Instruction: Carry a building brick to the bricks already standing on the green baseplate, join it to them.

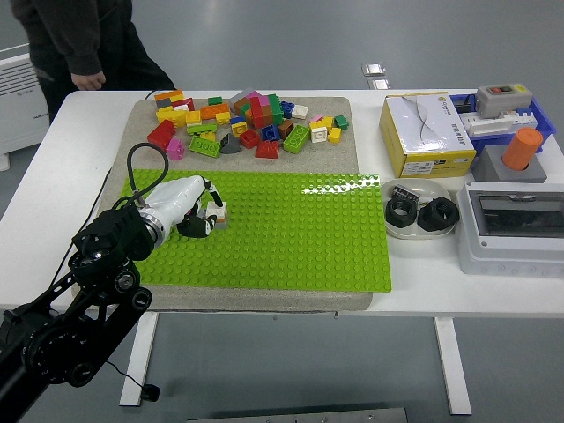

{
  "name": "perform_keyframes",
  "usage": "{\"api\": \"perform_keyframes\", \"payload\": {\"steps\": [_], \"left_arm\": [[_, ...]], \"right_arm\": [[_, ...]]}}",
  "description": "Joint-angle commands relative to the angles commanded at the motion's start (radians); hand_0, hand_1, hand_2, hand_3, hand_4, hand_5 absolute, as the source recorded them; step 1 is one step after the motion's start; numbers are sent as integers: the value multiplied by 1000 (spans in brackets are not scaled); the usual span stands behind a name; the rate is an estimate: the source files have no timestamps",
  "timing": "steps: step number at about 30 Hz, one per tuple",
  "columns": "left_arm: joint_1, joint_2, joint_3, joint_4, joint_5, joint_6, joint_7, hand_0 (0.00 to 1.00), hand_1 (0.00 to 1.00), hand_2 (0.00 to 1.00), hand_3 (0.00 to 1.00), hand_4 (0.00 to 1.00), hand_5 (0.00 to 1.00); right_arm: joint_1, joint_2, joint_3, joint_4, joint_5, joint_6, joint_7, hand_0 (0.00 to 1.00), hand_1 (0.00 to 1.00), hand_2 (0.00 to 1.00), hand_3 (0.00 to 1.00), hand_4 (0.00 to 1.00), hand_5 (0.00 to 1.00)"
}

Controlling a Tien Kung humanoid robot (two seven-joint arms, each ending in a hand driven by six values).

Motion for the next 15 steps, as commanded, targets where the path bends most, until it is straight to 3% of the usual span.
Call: {"api": "perform_keyframes", "payload": {"steps": [15], "left_arm": [[-8, -17, 3, 44, 3, -2, -4, 231, 8, 70, 635, 407, 2]], "right_arm": [[2, -1, -16, 0, 11, -2, -2, 607, 583, 583, 623, 867, 998]]}}
